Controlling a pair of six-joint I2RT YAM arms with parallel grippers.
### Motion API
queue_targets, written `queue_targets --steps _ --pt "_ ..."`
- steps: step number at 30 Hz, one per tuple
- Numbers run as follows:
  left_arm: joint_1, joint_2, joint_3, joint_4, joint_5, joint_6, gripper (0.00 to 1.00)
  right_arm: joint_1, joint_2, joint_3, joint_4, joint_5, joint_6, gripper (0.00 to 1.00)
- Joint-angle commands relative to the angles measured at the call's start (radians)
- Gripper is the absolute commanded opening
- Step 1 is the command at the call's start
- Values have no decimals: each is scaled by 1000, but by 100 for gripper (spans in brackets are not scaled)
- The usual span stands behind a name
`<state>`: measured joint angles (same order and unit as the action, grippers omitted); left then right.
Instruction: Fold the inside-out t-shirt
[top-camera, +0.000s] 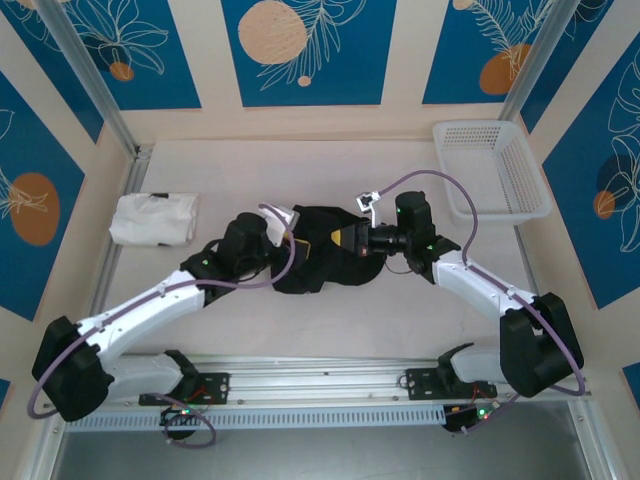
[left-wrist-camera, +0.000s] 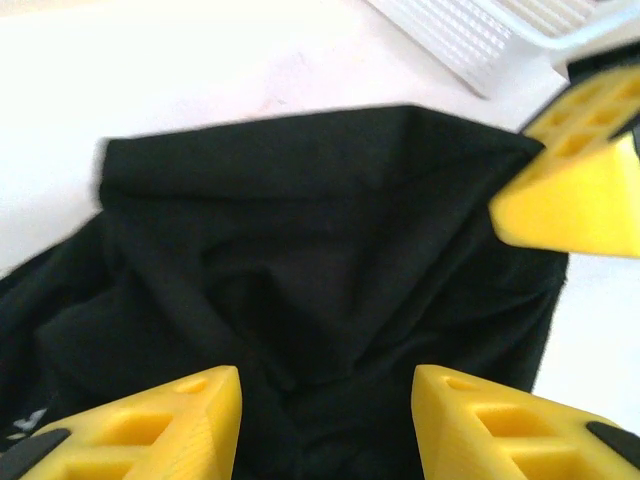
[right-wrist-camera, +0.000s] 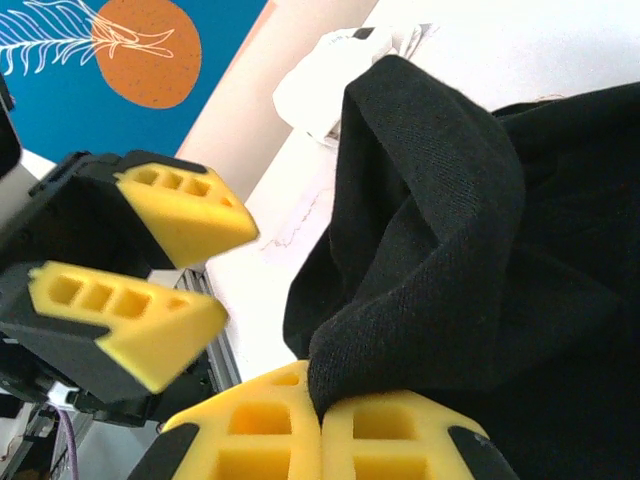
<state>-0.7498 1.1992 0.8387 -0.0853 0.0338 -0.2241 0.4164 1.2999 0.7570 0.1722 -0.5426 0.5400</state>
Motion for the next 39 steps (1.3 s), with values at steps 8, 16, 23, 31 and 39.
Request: queue_targets --steps 8,16,23,31,39 --pt "-14 181 81 28 -9 43 43 -14 -10 25 16 -13 17 0" --pt "-1 273 123 90 15 36 17 -19 -12 28 2 -14 7 0" --pt "44 143 165 130 250 -51 0 -18 -96 184 -356 177 -262 0" --pt "55 -30 245 218 432 -170 0 -22 -161 390 -550 359 -472 1" --pt "68 -9 223 268 337 -232 0 9 -111 431 -654 650 -484 1"
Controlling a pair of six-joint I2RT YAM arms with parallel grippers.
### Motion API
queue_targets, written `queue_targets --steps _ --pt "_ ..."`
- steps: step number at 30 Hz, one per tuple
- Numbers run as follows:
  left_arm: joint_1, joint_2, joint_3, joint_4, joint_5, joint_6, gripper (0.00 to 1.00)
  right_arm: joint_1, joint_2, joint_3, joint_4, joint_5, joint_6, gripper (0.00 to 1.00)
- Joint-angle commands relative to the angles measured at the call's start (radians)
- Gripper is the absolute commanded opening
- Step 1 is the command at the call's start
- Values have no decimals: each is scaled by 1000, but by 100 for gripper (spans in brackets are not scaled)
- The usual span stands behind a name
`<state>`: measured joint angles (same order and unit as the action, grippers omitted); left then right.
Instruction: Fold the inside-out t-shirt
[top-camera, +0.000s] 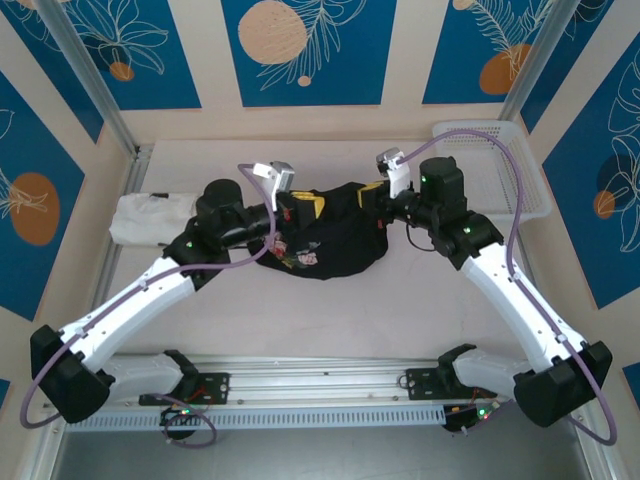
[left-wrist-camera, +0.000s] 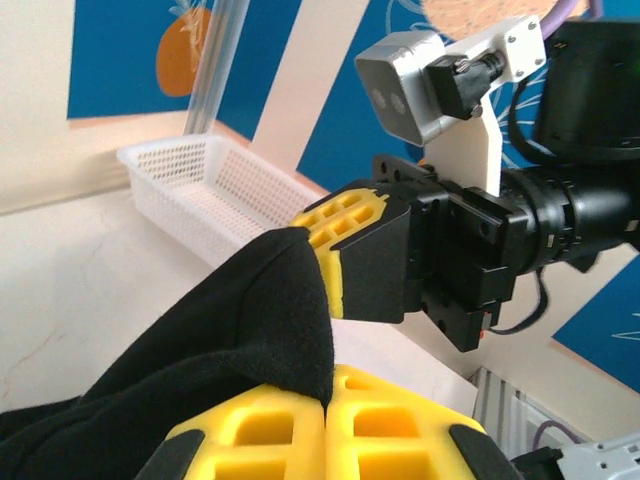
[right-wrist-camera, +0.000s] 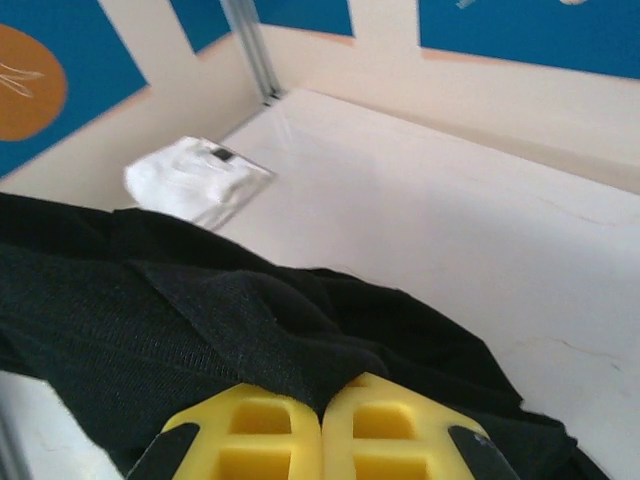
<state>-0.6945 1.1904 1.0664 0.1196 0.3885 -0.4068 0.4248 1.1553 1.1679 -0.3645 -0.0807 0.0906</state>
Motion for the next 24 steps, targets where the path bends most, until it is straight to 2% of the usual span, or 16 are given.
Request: queue_targets --steps 1,5,13,17,20,24 --pt "13 5 -6 62 -31 -58 0 13 42 24 -133 213 -38 2" --pt "12 33 -5 52 -63 -87 0 50 52 21 -167 244 -7 13" --pt "13 76 -25 61 -81 -125 0 146 -57 -101 -122 126 34 34" --pt "13 82 -31 70 -81 -126 0 216 -119 -171 -32 98 12 37" --pt "12 84 -34 75 -79 -127 0 250 -111 -194 32 77 26 36" --pt "12 83 -39 71 -79 -128 0 284 -81 -190 91 110 45 36"
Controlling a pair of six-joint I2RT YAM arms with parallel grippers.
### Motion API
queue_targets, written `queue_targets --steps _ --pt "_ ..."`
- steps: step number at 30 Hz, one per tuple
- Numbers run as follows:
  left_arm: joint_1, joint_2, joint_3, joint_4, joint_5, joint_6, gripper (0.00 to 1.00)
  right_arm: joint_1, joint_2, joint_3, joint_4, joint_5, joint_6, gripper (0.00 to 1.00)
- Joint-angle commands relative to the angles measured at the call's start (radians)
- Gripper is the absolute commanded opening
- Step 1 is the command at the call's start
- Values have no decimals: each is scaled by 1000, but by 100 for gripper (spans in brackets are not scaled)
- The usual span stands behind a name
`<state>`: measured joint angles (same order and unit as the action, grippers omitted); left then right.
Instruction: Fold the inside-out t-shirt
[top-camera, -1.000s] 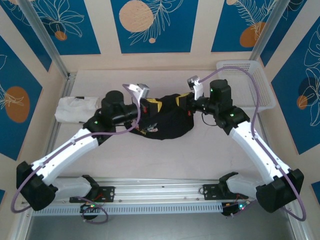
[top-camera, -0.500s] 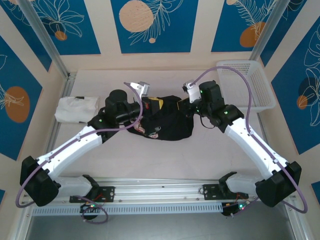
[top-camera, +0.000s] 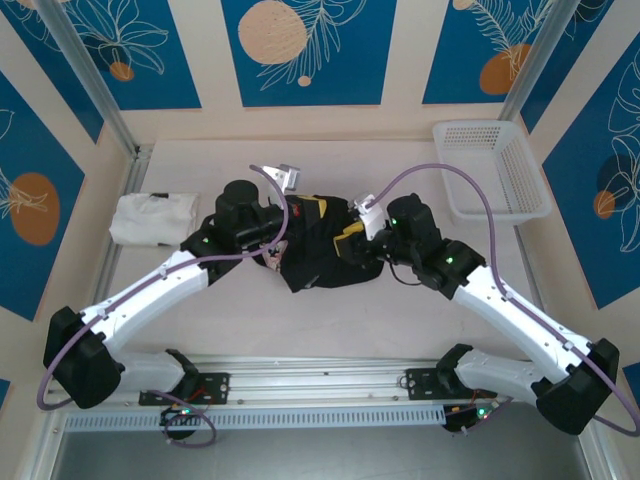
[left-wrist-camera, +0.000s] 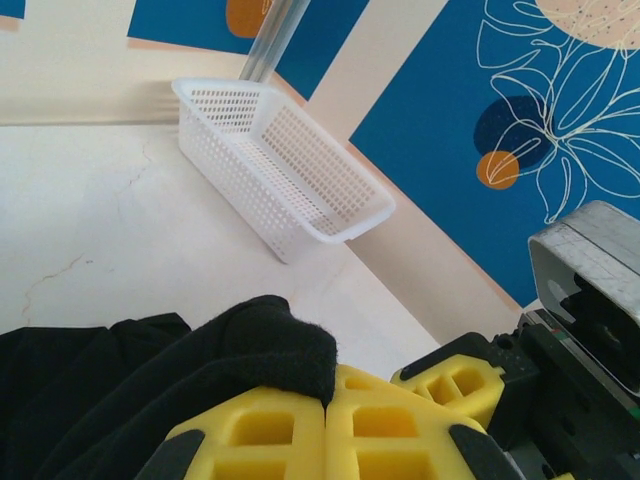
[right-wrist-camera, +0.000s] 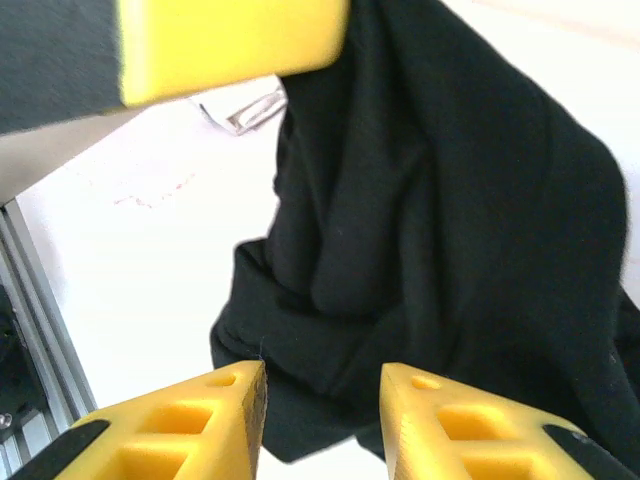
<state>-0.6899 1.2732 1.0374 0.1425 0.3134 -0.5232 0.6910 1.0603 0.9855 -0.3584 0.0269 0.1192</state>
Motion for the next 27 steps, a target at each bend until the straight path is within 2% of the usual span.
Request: queue_targets --steps 1,5,11,15,17,18,23,27 --pt "8 -2 -10 44 -4 -10 0 25 20 -8 102 -5 20 36" --pt "7 -10 -13 43 -7 -8 0 34 64 -4 145 -16 62 33" --pt "7 -12 -16 43 -3 -6 0 36 123 -7 173 38 88 29" --pt "7 -19 -18 32 -13 4 0 36 131 -3 173 47 84 7" --pt "8 -25 -20 20 -35 10 0 33 118 -2 160 43 76 0" --pt "8 -29 -22 9 -53 14 0 31 106 -2 151 37 69 0" --pt "41 -37 -19 -62 -163 25 0 -13 31 -11 134 -105 64 0" --pt "107 -24 -18 -104 -222 26 0 -91 -23 -33 250 -329 164 0"
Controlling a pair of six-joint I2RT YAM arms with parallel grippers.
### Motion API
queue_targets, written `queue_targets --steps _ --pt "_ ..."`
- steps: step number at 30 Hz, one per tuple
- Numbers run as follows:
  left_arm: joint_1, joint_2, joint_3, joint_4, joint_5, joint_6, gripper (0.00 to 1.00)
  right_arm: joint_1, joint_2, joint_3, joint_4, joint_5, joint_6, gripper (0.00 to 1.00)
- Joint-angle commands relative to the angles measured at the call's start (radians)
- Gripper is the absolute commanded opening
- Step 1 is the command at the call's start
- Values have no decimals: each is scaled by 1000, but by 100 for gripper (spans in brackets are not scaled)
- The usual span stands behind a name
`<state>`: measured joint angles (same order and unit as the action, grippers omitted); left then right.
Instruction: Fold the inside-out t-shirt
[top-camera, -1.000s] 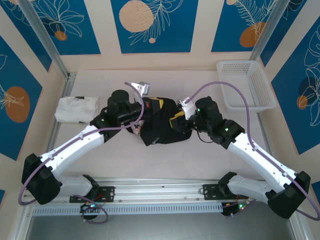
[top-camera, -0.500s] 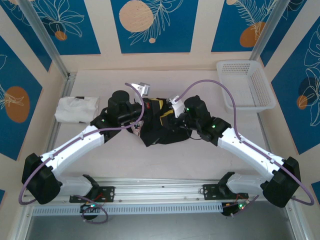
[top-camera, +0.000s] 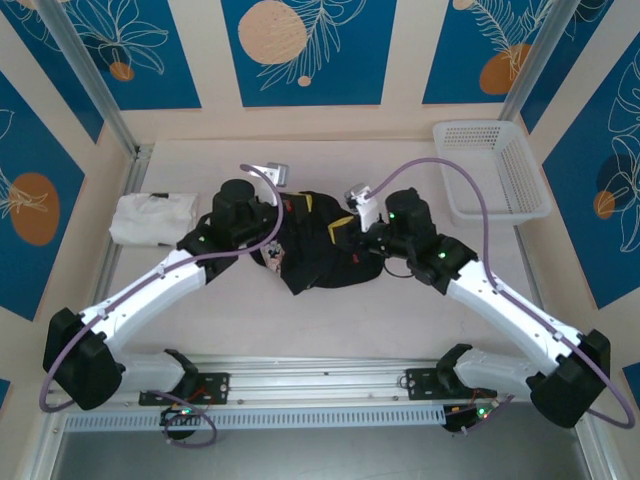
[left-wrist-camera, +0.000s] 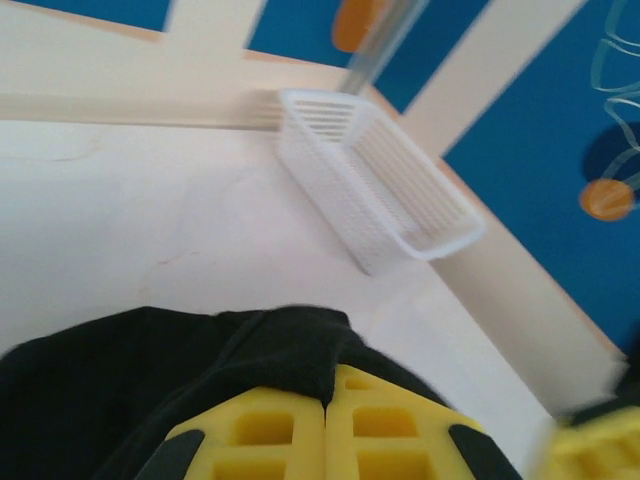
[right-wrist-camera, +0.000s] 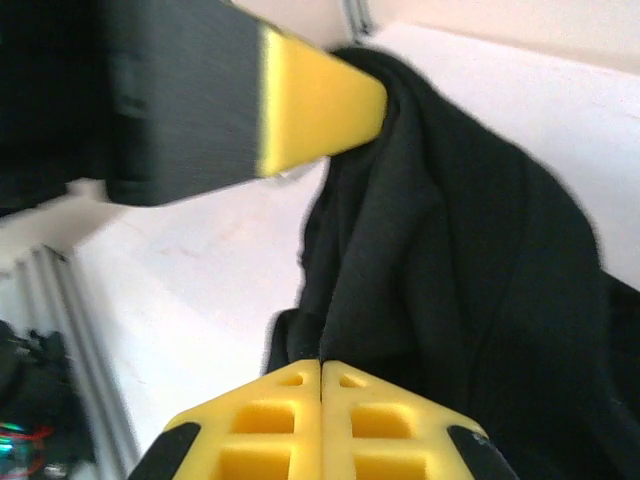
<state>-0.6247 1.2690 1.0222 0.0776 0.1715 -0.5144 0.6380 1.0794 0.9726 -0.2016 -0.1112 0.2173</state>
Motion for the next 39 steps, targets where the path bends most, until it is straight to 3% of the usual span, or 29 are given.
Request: queue_targets --steps 1,6,10,13,15,18,22,29,39 --pt "58 -14 -1 -48 -81 20 0 -61 -48 -29 144 -246 107 0" --pt "83 -7 -9 -62 -74 50 0 -141 -19 -53 310 -381 291 0" --pt "84 -23 -43 -47 -51 64 0 -153 13 -56 334 -380 335 0" --pt "84 -35 -48 -54 -38 62 0 -97 39 -10 166 -244 190 0" --pt "84 -43 -48 -59 -23 59 0 -16 73 18 68 -114 93 10" --pt "83 -54 -50 -58 -17 54 0 44 124 2 104 -95 115 27" --pt "83 -60 -53 -57 -15 47 0 119 194 -9 160 -48 138 37" --pt "83 -62 -54 -56 -7 38 0 203 296 8 228 94 221 46" --pt "83 -69 -60 -58 -8 37 0 229 355 51 285 212 282 48"
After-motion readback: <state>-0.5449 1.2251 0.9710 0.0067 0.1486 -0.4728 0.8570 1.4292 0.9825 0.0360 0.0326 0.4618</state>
